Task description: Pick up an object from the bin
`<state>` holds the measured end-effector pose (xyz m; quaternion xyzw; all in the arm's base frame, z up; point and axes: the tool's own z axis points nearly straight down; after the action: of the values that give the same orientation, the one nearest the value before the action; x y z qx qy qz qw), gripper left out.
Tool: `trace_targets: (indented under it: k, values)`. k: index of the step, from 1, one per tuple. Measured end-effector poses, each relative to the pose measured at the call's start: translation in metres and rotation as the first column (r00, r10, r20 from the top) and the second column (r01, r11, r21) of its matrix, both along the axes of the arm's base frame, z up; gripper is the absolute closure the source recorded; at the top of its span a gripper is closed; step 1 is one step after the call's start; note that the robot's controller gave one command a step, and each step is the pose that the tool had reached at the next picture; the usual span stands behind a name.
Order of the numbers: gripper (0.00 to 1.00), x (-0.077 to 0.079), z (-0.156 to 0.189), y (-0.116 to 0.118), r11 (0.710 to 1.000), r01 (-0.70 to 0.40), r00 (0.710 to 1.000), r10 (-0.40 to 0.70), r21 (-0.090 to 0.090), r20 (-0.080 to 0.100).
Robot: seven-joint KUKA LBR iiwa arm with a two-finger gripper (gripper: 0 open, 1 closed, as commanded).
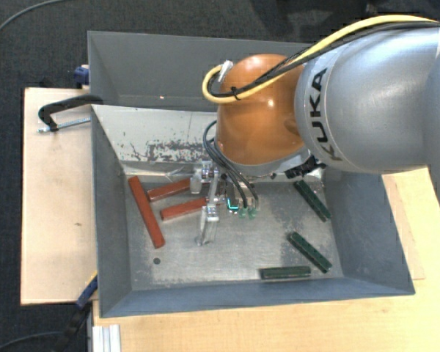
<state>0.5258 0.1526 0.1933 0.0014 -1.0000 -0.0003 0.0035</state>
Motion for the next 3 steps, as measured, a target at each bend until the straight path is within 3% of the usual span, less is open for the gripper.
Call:
trace_targets:
  k: [1,3]
  values:
    - [0.0,0.0592,-0.1235,-0.0143,0.986,-0.166,0.986,0.166,0.002,0.014]
    - [0.0,0.0619,-0.1202,-0.0119,0.987,-0.164,0.986,0.164,0.002,0.012]
